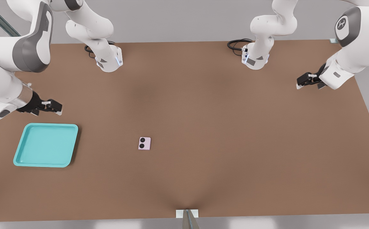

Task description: Keep left arm still and place phone on the tray with right arm

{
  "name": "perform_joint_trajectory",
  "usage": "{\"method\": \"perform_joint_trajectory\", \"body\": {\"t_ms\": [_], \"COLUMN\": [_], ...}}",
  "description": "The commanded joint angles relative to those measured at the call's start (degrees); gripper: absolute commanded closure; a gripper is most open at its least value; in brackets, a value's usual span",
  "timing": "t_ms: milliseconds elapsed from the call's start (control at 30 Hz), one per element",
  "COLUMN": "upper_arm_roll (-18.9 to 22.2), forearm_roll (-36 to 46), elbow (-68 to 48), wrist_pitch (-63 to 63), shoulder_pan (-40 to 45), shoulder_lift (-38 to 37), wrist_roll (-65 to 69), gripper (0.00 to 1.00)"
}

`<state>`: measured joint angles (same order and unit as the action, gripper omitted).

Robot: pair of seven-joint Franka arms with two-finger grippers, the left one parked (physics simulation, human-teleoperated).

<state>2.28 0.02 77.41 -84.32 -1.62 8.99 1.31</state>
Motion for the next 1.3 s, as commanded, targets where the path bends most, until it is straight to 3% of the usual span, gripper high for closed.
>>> {"method": "perform_joint_trajectory", "body": {"t_ms": [0,100,233,467,900,1267], "upper_arm_roll": [0.0,-4.65,-4.74,-4.83,-6.24,-6.24], "forearm_roll": [0.07,-0.98,-1.86,-4.06,-4.24,-4.24], "elbow": [-0.06,-0.24,0.46,3.72,25.07,27.27], "wrist_pitch": [-2.78,-5.06,-17.28,-38.11,-61.93,-64.75], "shoulder_pan": [-0.39,-2.76,-14.28,-24.21,-20.44,-20.26], "shoulder_lift": [0.07,5.16,14.04,30.47,28.54,29.86], "wrist_roll": [0.71,-7.01,-22.05,-53.95,-52.99,-48.07], "gripper": [0.0,0.0,0.0,0.0,0.0,0.0]}}
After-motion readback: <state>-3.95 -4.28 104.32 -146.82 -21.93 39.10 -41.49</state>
